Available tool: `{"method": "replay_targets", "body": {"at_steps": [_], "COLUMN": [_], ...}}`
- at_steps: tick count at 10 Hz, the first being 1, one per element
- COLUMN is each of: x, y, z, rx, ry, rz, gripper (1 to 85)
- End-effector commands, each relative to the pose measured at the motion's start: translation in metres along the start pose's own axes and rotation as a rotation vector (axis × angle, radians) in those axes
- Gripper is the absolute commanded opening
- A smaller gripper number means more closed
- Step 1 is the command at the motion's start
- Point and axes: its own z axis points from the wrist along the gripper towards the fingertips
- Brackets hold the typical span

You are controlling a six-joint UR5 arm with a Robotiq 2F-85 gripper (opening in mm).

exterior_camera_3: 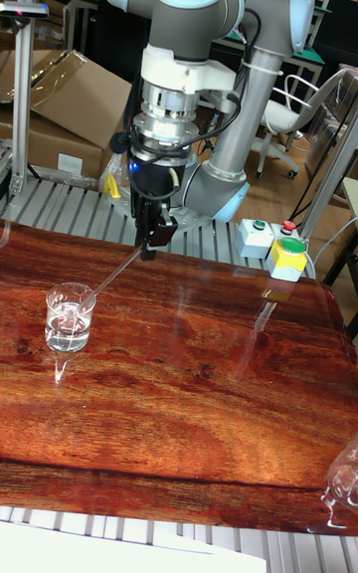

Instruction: Stir the beaker with a glass rod

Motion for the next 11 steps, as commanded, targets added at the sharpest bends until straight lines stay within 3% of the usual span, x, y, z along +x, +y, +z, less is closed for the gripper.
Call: {"method": "replay_targets", "body": {"at_steps": [1, 5, 9, 11], "x": [-0.001, 0.004, 0.009, 0.02], "y": [0.0, 0.002, 0.003, 0.006], "z": [-0.004, -0.014, -0.015, -0.017], "rx": [-0.003, -0.03, -0.039, -0.05], "ry": [-0.004, 0.021, 0.044, 0.089], "rz": [-0.001, 0.011, 0.105, 0.144], "gripper": [35.0, 35.3, 35.3, 35.3]}}
